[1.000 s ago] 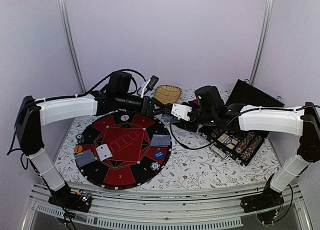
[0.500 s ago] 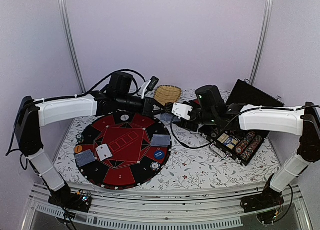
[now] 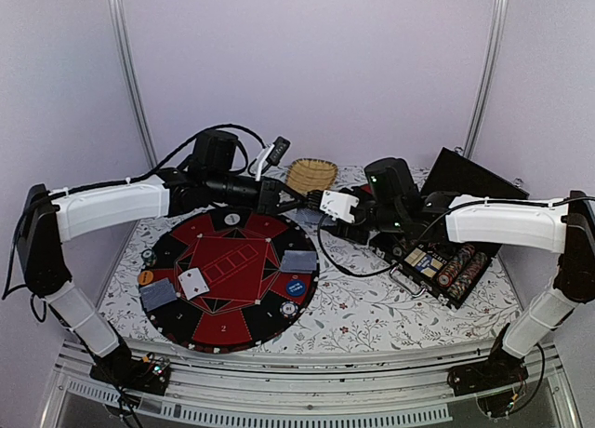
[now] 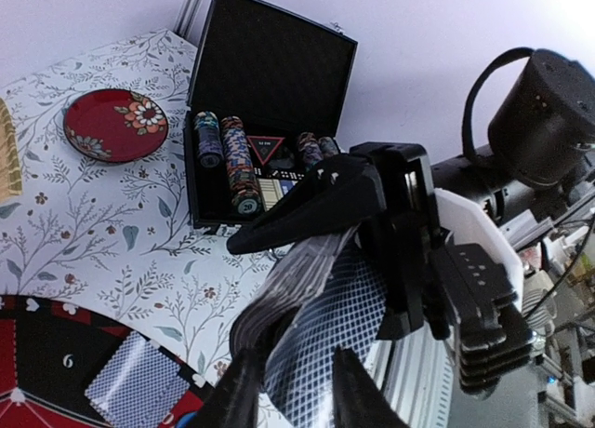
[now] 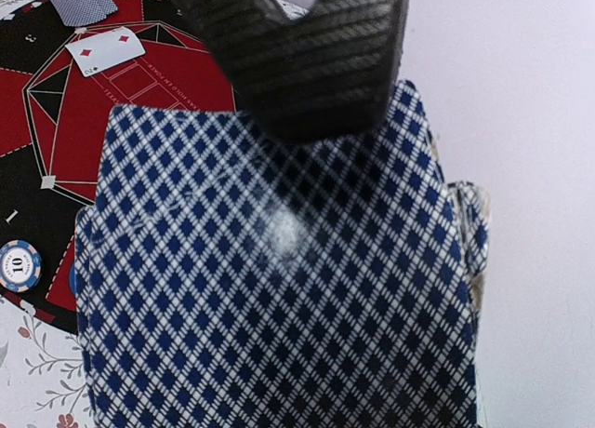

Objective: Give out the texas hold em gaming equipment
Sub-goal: Pick up the poker card from the face-down deck piles, then flop the poker card into the community card area.

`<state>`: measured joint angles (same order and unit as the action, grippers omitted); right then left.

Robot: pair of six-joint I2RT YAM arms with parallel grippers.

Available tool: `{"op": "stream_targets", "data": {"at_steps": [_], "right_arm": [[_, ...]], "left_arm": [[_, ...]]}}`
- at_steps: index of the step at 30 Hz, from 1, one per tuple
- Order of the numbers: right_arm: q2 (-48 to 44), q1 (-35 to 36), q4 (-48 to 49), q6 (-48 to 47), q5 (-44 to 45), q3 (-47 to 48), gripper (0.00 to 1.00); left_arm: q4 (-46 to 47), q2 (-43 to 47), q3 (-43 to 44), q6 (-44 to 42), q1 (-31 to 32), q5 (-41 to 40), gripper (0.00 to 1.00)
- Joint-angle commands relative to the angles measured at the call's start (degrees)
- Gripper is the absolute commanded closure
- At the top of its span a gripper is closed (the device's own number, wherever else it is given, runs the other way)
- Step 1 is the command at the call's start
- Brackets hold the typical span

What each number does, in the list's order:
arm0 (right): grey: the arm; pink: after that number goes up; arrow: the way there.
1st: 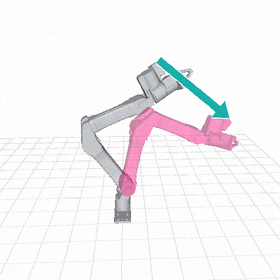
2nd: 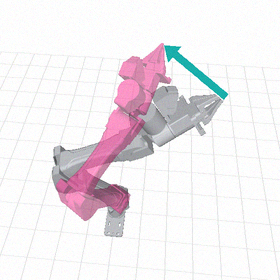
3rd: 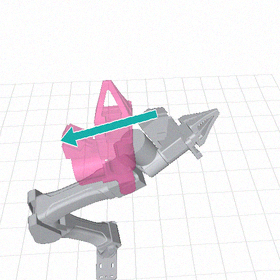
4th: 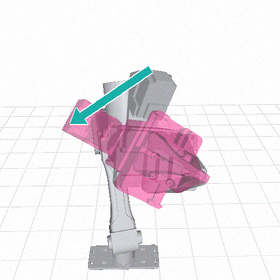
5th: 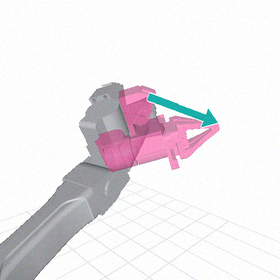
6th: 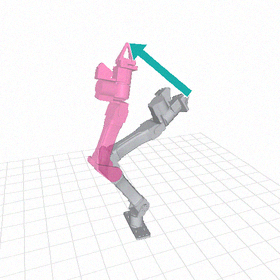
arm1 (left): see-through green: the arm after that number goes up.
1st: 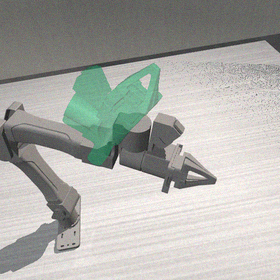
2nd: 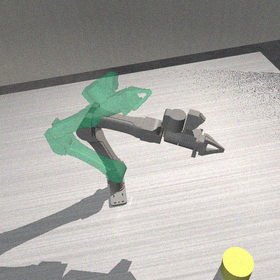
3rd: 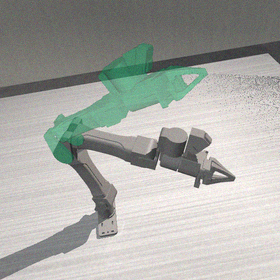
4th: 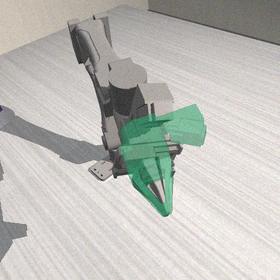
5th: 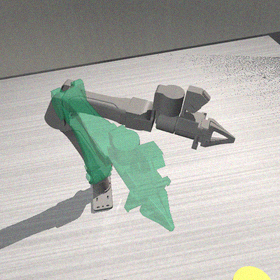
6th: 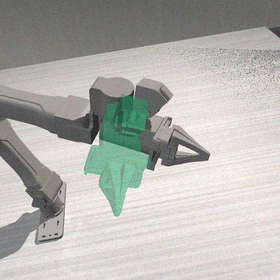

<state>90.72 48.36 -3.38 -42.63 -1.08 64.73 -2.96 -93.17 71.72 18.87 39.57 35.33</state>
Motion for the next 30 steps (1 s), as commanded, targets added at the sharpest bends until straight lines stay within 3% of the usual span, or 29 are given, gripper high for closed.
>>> {"op": "stream_targets", "data": {"at_steps": [1,6,22,25,30], "right_arm": [[-2.1,0.0,1.3,0.8,-1.0,0.1,0.46],[-2.5,-0.1,1.1,1.1,-1.2,0.0,0.46],[-3.8,-4.8,1.0,3.4,-2.1,-1.9,0.47],[-3.8,-5.5,0.8,3.8,-1.9,-2.0,0.47],[-4.4,-5.7,0.9,3.5,-2.4,-1.9,0.47]], "left_arm": [[-0.3,1.8,-1.5,-0.4,-0.8,2.5,0.8],[0.2,1.1,-0.7,0.1,-0.8,5.8,1.0],[-9.5,9.2,0.2,-3.9,-7.0,7.3,1.0],[-20.4,11.2,3.4,-7.3,-10.0,0.2,1.0],[-41.2,11.8,8.2,-16.5,-10.4,-33.0,1.0]]}}
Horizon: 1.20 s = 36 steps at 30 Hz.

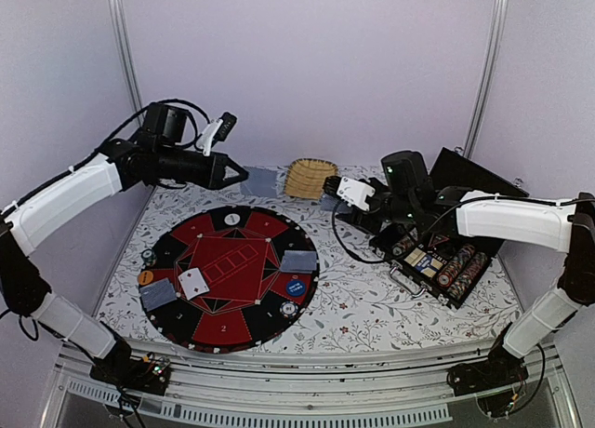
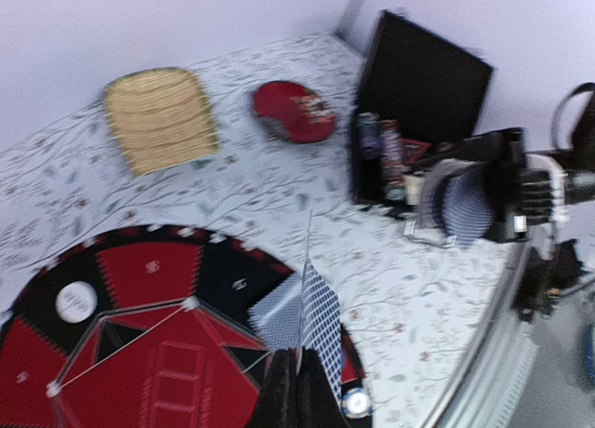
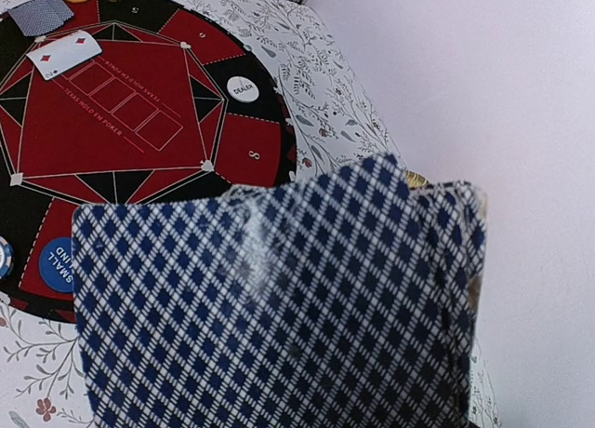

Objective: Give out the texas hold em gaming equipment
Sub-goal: Flop the poker card into the community card area.

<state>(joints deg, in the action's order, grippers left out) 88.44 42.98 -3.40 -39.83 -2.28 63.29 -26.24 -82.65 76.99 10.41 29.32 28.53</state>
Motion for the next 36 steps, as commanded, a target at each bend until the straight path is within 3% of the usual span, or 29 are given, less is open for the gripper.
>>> {"op": "stream_targets", "data": {"at_steps": [1,5,15,22,30,36], "right_arm": [[-2.4,-0.4,1.0,0.7,-1.4,-0.4,0.47],[-3.2,-0.4,1.1,0.2,-1.8,-0.1,0.47],[-5.3,-0.4,0.7,-0.4,-1.8,-1.1,0.47],[-5.8,-0.3,0.7,0.3,-2.1,-2.2,0.47],[-6.2,-0.4,0.6,0.0,-1.9,-2.3,0.47],[-6.3,-0.3,0.8,-0.1,-2.2,-2.3,0.47]], "left_arm": [[-20.1,0.7,2.4,-9.1,0.0,-32.9,1.0],[-24.3,-3.5,-1.4,-11.4,2.4,-53.7,1.0],[-17.9,-17.8,-6.3,-13.8,10.7,-71.4,1.0],[-20.3,-25.1,-9.1,-12.3,14.6,-71.5,1.0],[-19.8,-24.7,-11.1,-11.6,15.4,-57.5,1.0],[-21.2,-24.5,-11.3,-10.0,15.7,-54.1,1.0]]}}
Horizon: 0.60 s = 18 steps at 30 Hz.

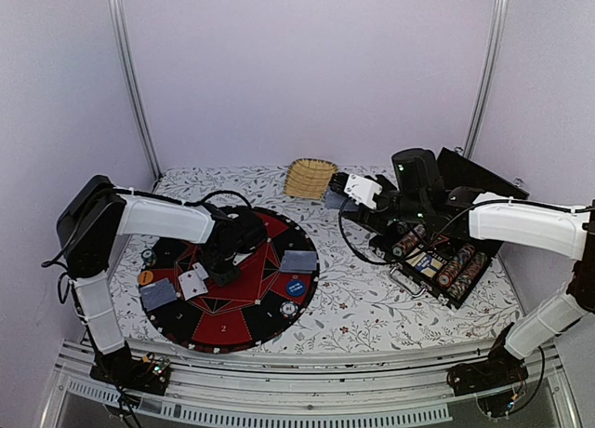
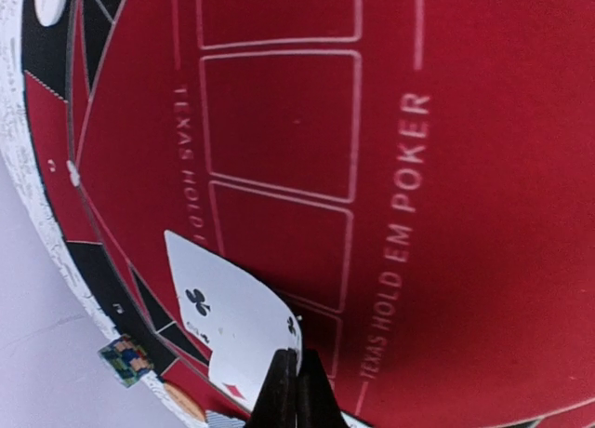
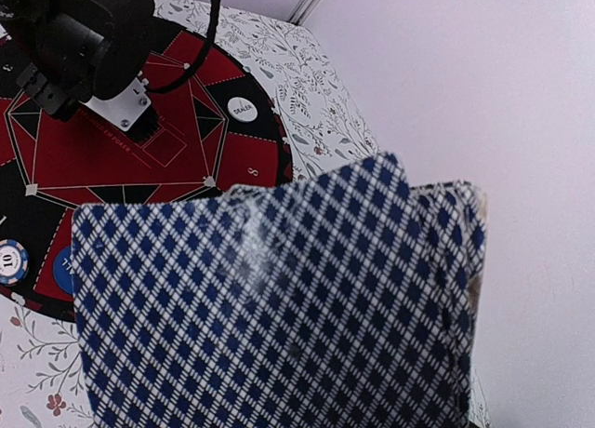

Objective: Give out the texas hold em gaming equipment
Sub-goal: Flop the poker card into the community card area.

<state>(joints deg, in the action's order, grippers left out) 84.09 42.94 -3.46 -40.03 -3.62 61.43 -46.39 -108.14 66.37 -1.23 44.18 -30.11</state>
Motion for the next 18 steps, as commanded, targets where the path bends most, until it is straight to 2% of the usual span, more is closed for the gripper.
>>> {"op": "stream_targets", "data": {"at_steps": [1,11,18], "right_arm": [[-1.8,-0.2,0.9,0.1,-0.9,-0.4,0.47],[-1.6,-0.3,0.8,0.1,-1.1,-0.5,0.47],[-1.9,-0.3,0.9,0.2,-1.2,-0.5,0.47]], "left_arm": [[-0.7,1.4,-1.1,1.5,1.0,4.8,1.0],[0.2,2.3,-1.1,0.7,3.1,4.2,1.0],[-1.6,3.6,-1.6,1.1,3.1,6.8,1.0]]}}
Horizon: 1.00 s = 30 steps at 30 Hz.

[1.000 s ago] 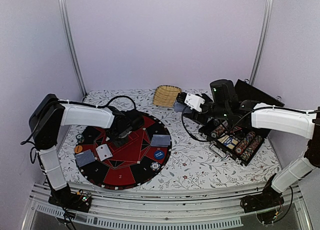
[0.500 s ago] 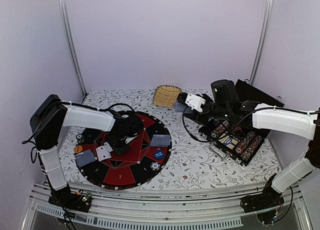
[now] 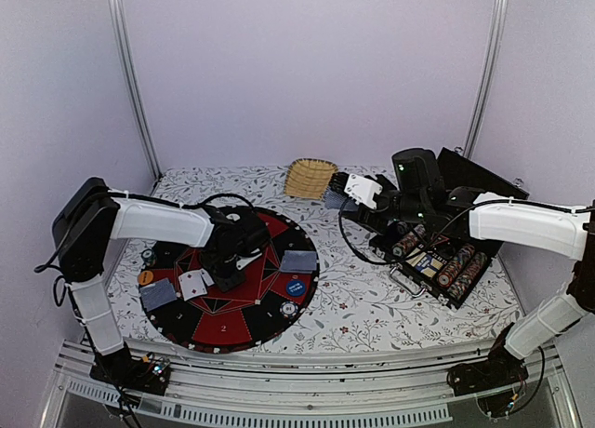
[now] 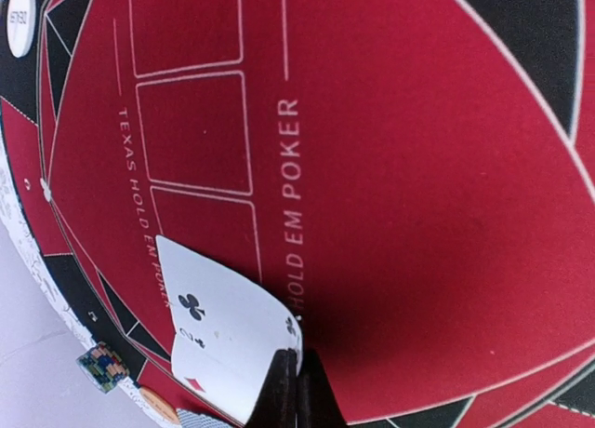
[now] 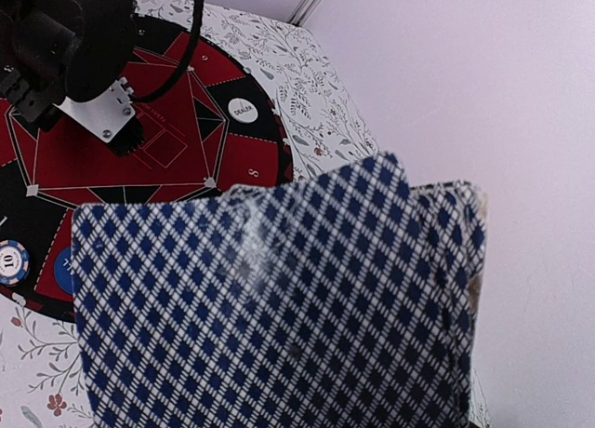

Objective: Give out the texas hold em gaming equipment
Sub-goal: Flop the poker card into the community card area.

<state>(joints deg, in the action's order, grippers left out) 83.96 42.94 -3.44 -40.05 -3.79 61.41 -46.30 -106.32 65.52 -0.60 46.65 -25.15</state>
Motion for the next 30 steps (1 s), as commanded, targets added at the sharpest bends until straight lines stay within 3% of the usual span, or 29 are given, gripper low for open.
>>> {"op": "stream_targets", "data": {"at_steps": [1,8,10,13,18,30], "right_arm": [[-1.7,-0.3,0.8,0.2,-1.0,-0.5,0.47],[-1.8,-0.3,0.7,0.1,-1.0,-0.6,0.47],[-2.0,-0.3,0.8,0.0,-1.0,-0.6,0.47],[-2.1,-0.2,0.9,0.0,-0.9,-0.6,0.47],[-2.1,-0.3,0.9,-0.1,-0.9,-0.5,0.47],[-2.2,-0.3,0.7,-0.1,-0.7,-0.4,0.47]], "left_arm": [[-2.3,1.8,-1.0,0.7,0.6,2.0,1.0],[-3.8,1.1,-1.7,0.7,0.6,2.2,1.0],[-3.9,0.8,-1.8,0.6,0.6,1.8,0.92],[-3.5,1.1,-1.9,0.6,0.6,1.9,0.88],[-0.8,2.2,-2.9,-0.9,0.7,-0.7,1.0],[3.8,2.7,-3.4,-4.0,1.4,-0.3,1.0]]}}
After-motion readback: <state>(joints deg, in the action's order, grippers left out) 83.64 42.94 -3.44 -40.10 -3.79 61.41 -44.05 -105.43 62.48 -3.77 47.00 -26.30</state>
